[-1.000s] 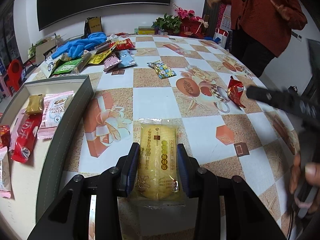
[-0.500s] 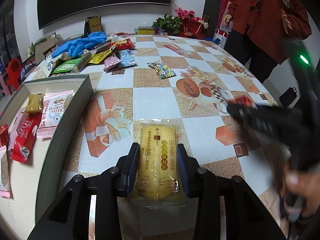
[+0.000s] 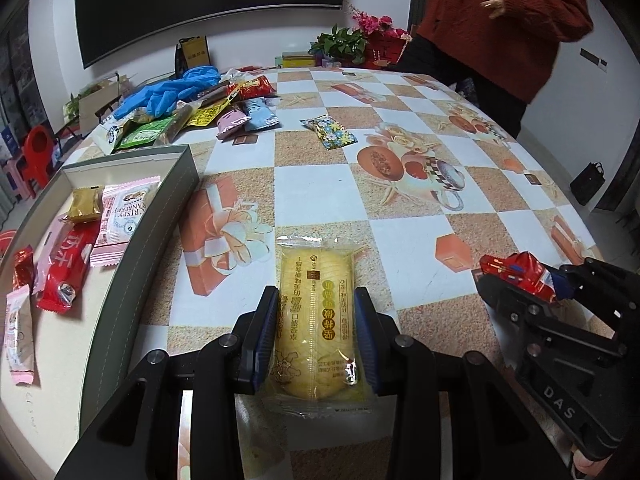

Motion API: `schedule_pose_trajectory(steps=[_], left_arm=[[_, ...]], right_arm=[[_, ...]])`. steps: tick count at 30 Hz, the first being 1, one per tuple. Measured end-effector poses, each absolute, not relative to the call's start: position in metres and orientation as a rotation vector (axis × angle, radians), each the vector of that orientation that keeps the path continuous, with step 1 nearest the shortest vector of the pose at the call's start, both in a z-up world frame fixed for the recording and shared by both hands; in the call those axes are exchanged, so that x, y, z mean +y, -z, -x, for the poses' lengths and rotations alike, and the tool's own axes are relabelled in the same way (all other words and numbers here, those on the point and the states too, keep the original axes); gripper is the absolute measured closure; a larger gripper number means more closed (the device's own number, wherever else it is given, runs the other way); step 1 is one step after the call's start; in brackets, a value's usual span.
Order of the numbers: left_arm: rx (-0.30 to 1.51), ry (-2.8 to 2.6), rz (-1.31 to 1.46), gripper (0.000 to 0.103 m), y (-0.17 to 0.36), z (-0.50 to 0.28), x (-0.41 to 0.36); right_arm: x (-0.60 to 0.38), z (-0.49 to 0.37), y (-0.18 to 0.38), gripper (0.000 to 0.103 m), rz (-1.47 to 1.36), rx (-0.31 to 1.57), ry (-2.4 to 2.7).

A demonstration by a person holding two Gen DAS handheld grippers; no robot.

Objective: Organize snacks

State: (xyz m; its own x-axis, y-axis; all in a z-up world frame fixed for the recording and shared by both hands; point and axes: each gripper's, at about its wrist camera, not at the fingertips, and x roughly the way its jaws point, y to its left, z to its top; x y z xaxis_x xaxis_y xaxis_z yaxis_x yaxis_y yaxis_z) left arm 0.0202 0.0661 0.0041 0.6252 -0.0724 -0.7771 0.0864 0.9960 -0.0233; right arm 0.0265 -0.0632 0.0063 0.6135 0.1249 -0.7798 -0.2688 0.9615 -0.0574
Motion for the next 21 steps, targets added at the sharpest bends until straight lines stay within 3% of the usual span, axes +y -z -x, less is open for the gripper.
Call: schedule_pose_trajectory(steps=[1, 2, 3, 4, 21], left_arm=[[0.891, 0.089, -0.021, 0.062, -0.004, -0.02, 0.065], [0.891, 0.088, -0.023, 0.062, -0.004, -0.02, 0.064], [0.891, 0.088, -0.023, 0.062, -0.004, -0.02, 0.065], [0.891, 0.088, -0.023, 0.062, -0.004, -0.021, 0.065], [0.891, 0.089, -0.028, 0.061, -0.004, -0.02, 0.063]], right_arm=[[-0.063, -0.025, -0.006, 0.073, 0.183, 0.881, -0.242], [-0.065, -0.025, -0.005, 0.063, 0.178, 0.884, -0.252], [-0.069, -0.024, -0.005, 0.021, 0.157, 0.894, -0.26], [-0.072, -0.025, -0.002, 0.0, 0.136, 0.922, -0.281], [-0.07, -0.021, 0.001, 0.0, 0.197, 1.01, -0.328]])
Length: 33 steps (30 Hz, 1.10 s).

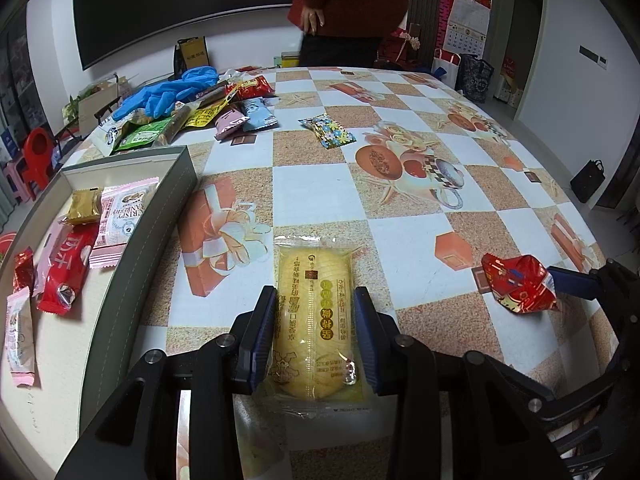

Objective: Organize snacks

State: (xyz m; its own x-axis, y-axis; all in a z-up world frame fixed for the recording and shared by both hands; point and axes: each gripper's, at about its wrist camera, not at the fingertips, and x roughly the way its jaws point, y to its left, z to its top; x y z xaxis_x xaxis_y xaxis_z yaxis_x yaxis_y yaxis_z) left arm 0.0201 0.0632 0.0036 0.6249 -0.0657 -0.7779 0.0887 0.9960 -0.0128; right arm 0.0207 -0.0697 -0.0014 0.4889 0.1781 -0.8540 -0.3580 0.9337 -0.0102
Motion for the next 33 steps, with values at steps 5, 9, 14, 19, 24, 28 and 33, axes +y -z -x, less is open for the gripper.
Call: schedule_pose_trajectory(steps=[5, 9, 14, 19, 24, 28, 33], left_arm=[[0.899, 0.058, -0.02, 0.05, -0.003, -0.023, 0.067], [0.901, 0.084, -0.031, 0.064, -0.004, -0.022, 0.065], [0.917, 0.121, -0.014, 0.064, -0.007, -0.014, 0.068], [0.899, 0.124, 0.015, 0.064, -0.018, 0.006, 0.079], [0.903, 0.077, 0.028, 0.064, -0.034, 0.019, 0.099], [0.897, 0.022, 0.037, 0.064, -0.051, 0.03, 0.122], [0.892, -0.028, 0.079, 0.064, -0.067, 0.04, 0.16]], right_arm=[[-0.071, -0.019, 0.002, 0.0, 0.204, 1.001, -0.337], [-0.069, -0.023, 0.001, 0.0, 0.222, 1.01, -0.349], [-0.067, -0.028, -0.011, 0.078, 0.211, 0.983, -0.339], [-0.06, -0.017, -0.014, 0.079, 0.192, 0.985, -0.348], [-0.049, 0.001, -0.033, 0.079, 0.111, 0.93, -0.401], [-0.019, 0.007, -0.055, 0.078, 0.1, 0.881, -0.468], [0.016, 0.007, -0.074, 0.078, 0.08, 0.86, -0.551]])
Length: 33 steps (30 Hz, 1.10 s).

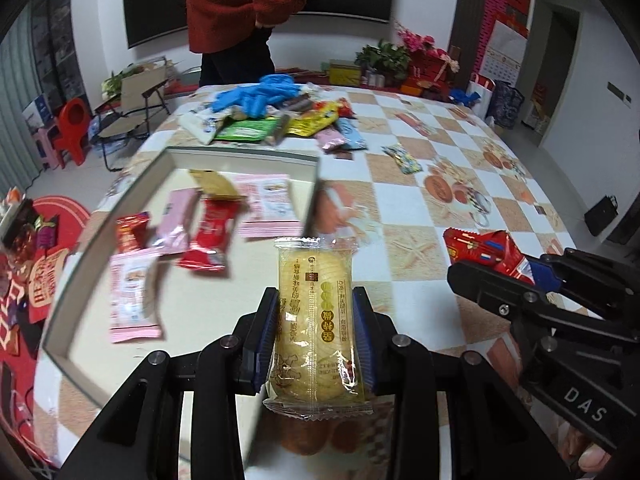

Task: Organize snacks
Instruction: 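Carry the yellow cake in the left tool and red packet in the right tool to the tray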

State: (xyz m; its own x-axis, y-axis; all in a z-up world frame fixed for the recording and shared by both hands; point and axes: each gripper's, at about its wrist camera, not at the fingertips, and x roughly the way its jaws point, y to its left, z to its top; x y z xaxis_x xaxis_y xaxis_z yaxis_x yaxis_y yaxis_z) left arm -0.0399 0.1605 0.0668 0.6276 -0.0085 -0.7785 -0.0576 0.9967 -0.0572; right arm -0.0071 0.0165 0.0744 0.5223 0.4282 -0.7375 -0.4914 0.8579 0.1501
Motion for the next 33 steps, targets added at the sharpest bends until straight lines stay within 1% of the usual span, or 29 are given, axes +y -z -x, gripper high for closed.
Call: schedule_pose_trajectory(steps=[3, 8, 13, 22, 33], left_arm=[[0.886, -0.053, 0.102, 0.064, -0.072, 0.045, 0.186], [0.88, -0.056, 0.237, 0.064, -0.073, 0.053, 0.244], [0.85, -0.063, 0.288, 0.064, -0.075, 0.062, 0.28], [0.914, -0.139, 0.214, 0.064, -0.062, 0.054, 0.288], [0.951, -0.164, 0.16, 0.064, -0.06, 0.037, 0.291]], right_arm=[[0.044, 0.009, -0.082, 0.078, 0.106, 0.848, -0.6], [0.088, 0.012, -0.089, 0.078, 0.143, 0.832, -0.671], [0.115, 0.015, -0.093, 0.078, 0.155, 0.825, -0.699], [0.153, 0.011, -0.086, 0.078, 0.177, 0.853, -0.732], [0.171, -0.007, -0.077, 0.078, 0.171, 0.903, -0.733]])
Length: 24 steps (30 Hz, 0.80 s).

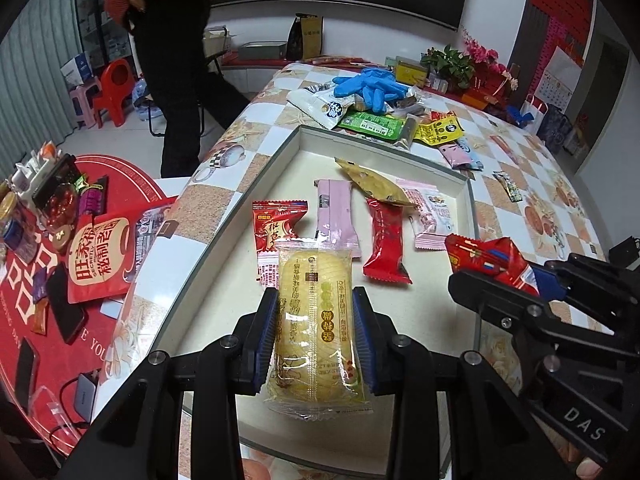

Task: Organize snacks
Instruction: 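Carry the yellow cake in the left tool and red packet in the right tool to the tray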

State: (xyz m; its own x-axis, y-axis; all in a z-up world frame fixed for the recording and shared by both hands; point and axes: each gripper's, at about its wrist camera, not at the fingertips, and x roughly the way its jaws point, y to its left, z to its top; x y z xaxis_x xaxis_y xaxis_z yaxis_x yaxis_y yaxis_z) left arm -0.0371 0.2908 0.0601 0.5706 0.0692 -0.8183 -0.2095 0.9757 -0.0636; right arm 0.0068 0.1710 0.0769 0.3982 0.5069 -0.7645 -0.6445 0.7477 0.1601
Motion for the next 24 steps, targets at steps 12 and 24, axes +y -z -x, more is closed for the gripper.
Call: schedule_pose_trajectory(steps=[12, 24], left_arm=[[0.975, -0.177, 0.142, 0.064, -0.054, 0.034, 0.298], [0.993, -0.17, 0.108, 0.064, -0.054, 0.028, 0.296]], right_arm=[[0.187, -0.016, -0.072, 0.078, 0.198, 0.933, -0.72], [0.195, -0.02, -0.073, 0.078, 0.212, 0.942, -0.716]])
